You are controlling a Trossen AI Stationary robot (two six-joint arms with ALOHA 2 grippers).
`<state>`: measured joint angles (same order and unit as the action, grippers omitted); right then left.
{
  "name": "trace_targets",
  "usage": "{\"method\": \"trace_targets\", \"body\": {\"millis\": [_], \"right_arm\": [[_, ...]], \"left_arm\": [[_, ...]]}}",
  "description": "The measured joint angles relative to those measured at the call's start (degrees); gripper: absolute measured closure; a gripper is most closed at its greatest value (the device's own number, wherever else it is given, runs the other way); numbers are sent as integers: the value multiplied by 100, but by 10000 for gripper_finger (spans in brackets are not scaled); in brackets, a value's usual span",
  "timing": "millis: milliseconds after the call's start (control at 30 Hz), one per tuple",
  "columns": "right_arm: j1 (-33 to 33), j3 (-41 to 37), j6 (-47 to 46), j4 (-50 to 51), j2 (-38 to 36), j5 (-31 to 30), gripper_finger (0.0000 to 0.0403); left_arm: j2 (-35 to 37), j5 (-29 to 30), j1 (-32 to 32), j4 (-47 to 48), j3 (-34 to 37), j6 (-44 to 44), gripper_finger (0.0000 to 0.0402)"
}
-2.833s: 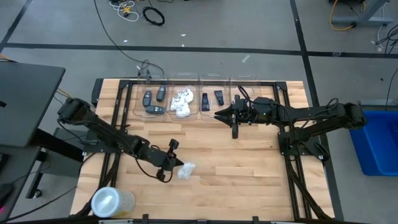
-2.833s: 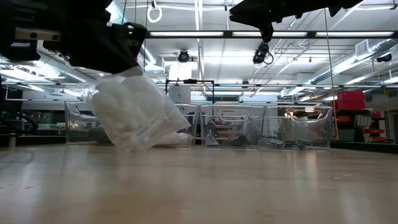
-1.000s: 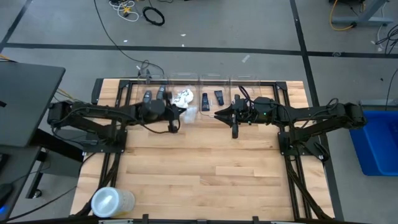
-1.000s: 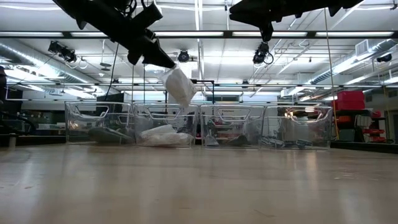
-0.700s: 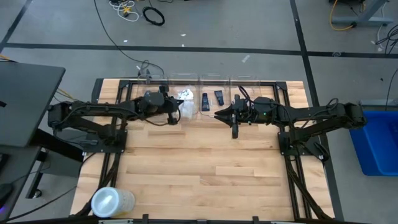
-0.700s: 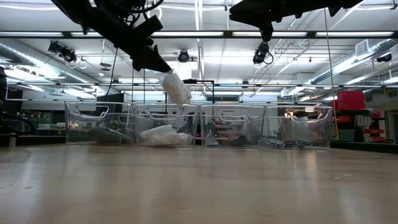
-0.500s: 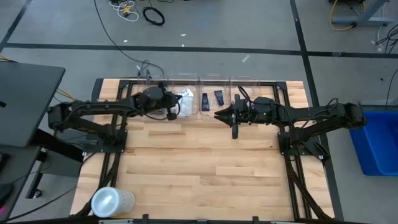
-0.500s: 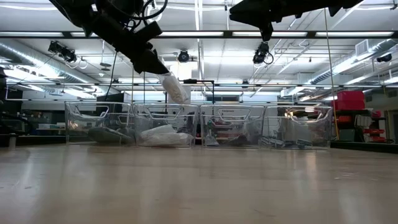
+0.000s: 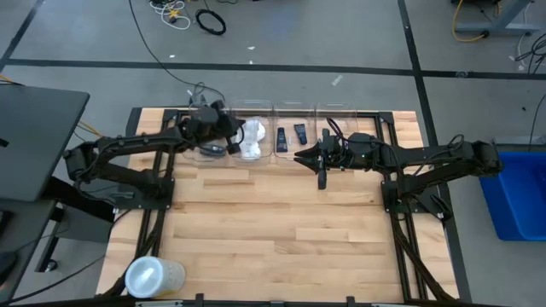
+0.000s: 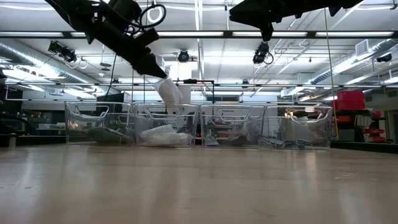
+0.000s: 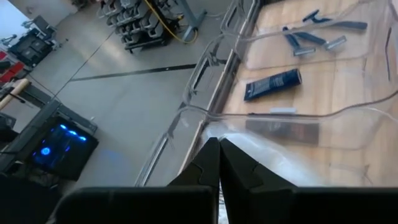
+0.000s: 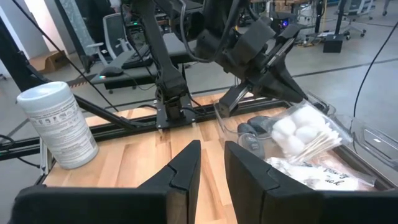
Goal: Pick & Place Travel size toiletries
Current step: Put the white vanity pack into the middle left transparent bin
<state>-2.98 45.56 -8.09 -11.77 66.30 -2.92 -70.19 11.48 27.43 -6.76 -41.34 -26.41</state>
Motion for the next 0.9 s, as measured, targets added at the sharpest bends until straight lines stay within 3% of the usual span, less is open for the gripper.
{"method": "trace_targets", "body": {"millis": [433,900], "right_arm": [[0,0,-1,0,-1,0,323],[2,0,-1,0,-1,-2,324]], "left_arm": [[-26,-369,181,-136,0,7,397],[-26,-369,182,-123,0,75,354]]}}
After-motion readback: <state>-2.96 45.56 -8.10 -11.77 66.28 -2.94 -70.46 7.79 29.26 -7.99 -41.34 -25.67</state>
